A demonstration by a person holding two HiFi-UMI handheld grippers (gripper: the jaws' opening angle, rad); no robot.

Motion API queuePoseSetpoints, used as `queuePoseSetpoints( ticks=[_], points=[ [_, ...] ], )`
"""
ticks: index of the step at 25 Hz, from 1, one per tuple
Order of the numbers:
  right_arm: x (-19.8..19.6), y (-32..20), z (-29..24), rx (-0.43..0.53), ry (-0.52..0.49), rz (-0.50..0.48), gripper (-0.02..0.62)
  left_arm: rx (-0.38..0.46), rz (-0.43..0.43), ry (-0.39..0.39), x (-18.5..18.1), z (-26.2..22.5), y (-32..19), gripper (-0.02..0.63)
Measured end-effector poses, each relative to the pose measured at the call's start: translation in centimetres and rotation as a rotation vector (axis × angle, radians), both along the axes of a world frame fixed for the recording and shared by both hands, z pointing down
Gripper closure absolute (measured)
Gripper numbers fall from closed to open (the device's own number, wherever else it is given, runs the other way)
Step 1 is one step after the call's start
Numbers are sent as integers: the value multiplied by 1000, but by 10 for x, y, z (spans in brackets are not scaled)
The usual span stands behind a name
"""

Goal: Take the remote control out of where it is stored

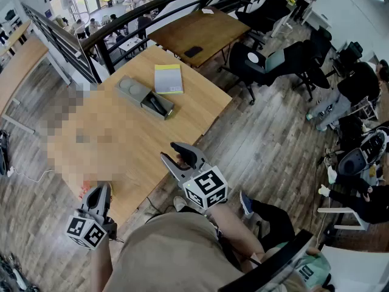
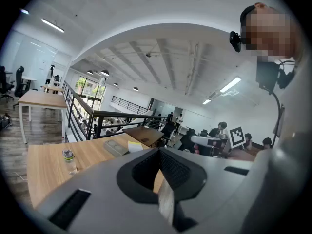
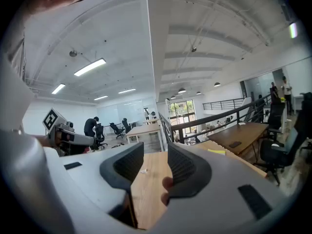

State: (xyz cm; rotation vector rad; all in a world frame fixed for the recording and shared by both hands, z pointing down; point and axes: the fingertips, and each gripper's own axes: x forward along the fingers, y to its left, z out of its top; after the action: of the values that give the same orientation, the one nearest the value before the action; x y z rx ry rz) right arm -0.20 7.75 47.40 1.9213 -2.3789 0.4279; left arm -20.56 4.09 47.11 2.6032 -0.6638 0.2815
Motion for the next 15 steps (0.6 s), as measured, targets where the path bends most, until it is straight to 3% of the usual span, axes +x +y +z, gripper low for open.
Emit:
queuePoseSetpoints(
  ticks=[8, 11, 15],
  points=[
    [48, 4, 18, -49, -31, -9, 434, 3, -2, -25, 54, 4, 4, 606],
    [56, 9, 20, -37, -85, -42, 433, -1, -5, -24, 66, 8, 10, 606],
    [60, 11, 23, -42, -70, -72, 433, -3, -25, -39, 75, 12, 14, 604]
  ],
)
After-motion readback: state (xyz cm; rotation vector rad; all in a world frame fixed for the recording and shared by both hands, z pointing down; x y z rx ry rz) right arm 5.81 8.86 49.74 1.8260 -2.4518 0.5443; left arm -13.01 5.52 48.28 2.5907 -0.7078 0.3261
